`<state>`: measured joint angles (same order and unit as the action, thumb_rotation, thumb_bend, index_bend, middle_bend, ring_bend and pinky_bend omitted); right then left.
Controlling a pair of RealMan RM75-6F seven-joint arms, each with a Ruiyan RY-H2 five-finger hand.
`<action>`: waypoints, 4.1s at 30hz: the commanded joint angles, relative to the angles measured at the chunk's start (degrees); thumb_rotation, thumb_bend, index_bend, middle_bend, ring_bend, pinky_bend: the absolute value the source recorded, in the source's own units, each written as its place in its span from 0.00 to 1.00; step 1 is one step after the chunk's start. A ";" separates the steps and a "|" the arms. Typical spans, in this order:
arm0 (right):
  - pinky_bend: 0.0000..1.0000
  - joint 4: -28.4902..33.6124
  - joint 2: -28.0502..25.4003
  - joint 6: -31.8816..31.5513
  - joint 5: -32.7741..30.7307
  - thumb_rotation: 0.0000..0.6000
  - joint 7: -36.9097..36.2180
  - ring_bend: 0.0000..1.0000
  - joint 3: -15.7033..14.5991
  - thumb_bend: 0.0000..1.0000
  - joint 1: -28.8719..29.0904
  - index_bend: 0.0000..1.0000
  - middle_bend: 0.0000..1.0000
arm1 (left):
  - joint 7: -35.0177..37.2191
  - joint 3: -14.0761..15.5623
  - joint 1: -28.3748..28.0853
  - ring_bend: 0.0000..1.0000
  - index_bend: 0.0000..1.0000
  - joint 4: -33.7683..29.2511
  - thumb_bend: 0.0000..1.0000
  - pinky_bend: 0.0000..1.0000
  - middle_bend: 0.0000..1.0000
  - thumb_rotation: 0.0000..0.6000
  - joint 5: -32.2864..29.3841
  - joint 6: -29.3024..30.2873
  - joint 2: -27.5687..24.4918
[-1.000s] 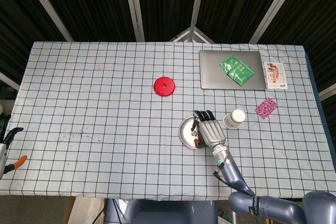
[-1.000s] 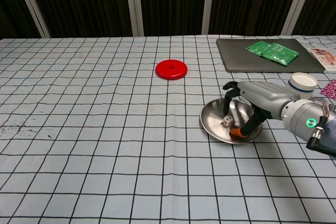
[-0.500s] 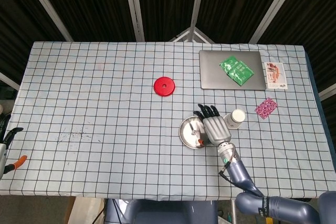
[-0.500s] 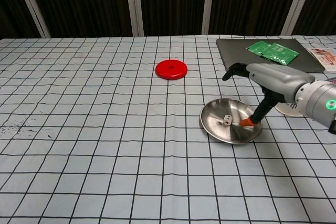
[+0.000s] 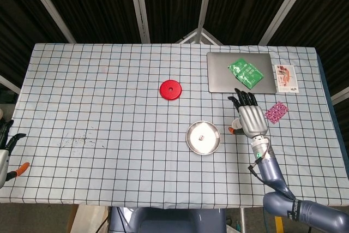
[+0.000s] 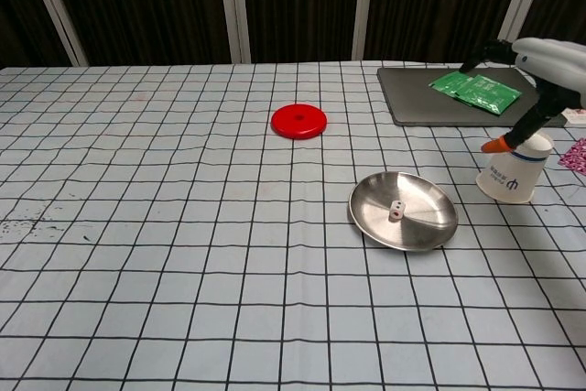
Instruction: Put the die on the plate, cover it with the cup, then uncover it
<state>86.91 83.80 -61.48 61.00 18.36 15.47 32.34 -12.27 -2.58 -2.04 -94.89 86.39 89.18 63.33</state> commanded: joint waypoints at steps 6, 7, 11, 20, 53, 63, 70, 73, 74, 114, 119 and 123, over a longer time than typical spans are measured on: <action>0.00 -2.51 -0.64 2.85 -1.18 1.00 -1.98 0.10 -2.14 0.12 -0.35 0.26 0.11 | -0.52 -0.10 -0.10 0.00 0.26 0.03 0.23 0.13 0.00 1.00 -0.16 -0.04 0.24; 0.00 -2.74 -0.58 2.94 -1.19 1.00 -2.07 0.10 -2.24 0.12 -0.31 0.27 0.12 | -0.59 -0.09 -0.11 0.00 0.26 0.04 0.23 0.13 0.00 1.00 -0.16 -0.06 0.27; 0.00 -3.85 -0.50 2.92 -1.13 1.00 -2.91 0.13 -2.11 0.12 -0.18 0.30 0.21 | -0.77 -0.14 -0.15 0.00 0.26 0.08 0.23 0.13 0.00 1.00 -0.34 -0.13 0.34; 0.00 -5.63 -0.84 2.85 -1.36 1.00 -3.56 0.16 -2.13 0.13 -0.23 0.32 0.36 | -1.01 -0.23 -0.30 0.00 0.26 0.21 0.23 0.13 0.00 1.00 -0.63 -0.39 0.43; 0.00 -9.47 -0.90 1.99 3.82 1.00 -9.44 0.25 -4.40 0.32 -1.68 0.63 0.47 | -2.53 -0.05 -0.47 0.00 0.26 -0.17 0.23 0.13 0.00 1.00 -1.08 -0.86 0.77; 0.00 -8.87 -1.82 2.32 4.80 1.00 -10.65 0.24 -4.65 0.32 -1.89 0.46 0.40 | -2.81 0.01 -0.54 0.00 0.26 -0.31 0.23 0.13 0.00 1.00 -1.10 -0.99 0.81; 0.00 -7.61 -2.77 3.45 4.22 1.00 -9.86 0.24 -4.68 0.32 -1.57 0.37 0.40 | -2.73 0.03 -0.56 0.00 0.26 -0.35 0.23 0.13 0.00 1.00 -1.15 -1.03 0.73; 0.00 -7.12 -3.01 3.81 3.76 1.00 -9.47 0.23 -4.62 0.30 -1.47 0.33 0.38 | -2.67 -0.01 -0.55 0.00 0.26 -0.36 0.23 0.13 0.00 1.00 -1.18 -0.99 0.68; 0.00 -7.00 -3.05 3.94 3.58 1.00 -9.30 0.23 -4.62 0.28 -1.43 0.32 0.38 | -2.61 -0.02 -0.53 0.00 0.26 -0.36 0.23 0.13 0.00 1.00 -1.22 -0.97 0.67; 0.00 -5.41 -4.67 5.35 0.19 1.00 -5.85 0.21 -5.36 0.23 -1.19 0.42 0.35 | -3.41 0.13 -0.75 0.00 0.27 -0.48 0.23 0.13 0.00 1.00 -1.33 -1.34 0.92; 0.00 -5.26 -4.68 4.84 0.62 1.00 -6.05 0.23 -5.28 0.23 -1.24 0.44 0.37 | -3.29 0.14 -0.70 0.00 0.27 -0.49 0.23 0.13 0.00 1.00 -1.33 -1.24 0.88; 0.00 -5.51 -4.49 4.29 0.87 1.00 -5.98 0.24 -5.20 0.23 -1.28 0.46 0.39 | -3.28 0.17 -0.77 0.00 0.27 -0.45 0.23 0.13 0.00 1.00 -1.30 -1.39 0.87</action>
<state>81.43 79.28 -57.15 61.84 12.37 10.24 31.06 -15.55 -2.40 -2.80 -95.35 85.09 87.79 64.20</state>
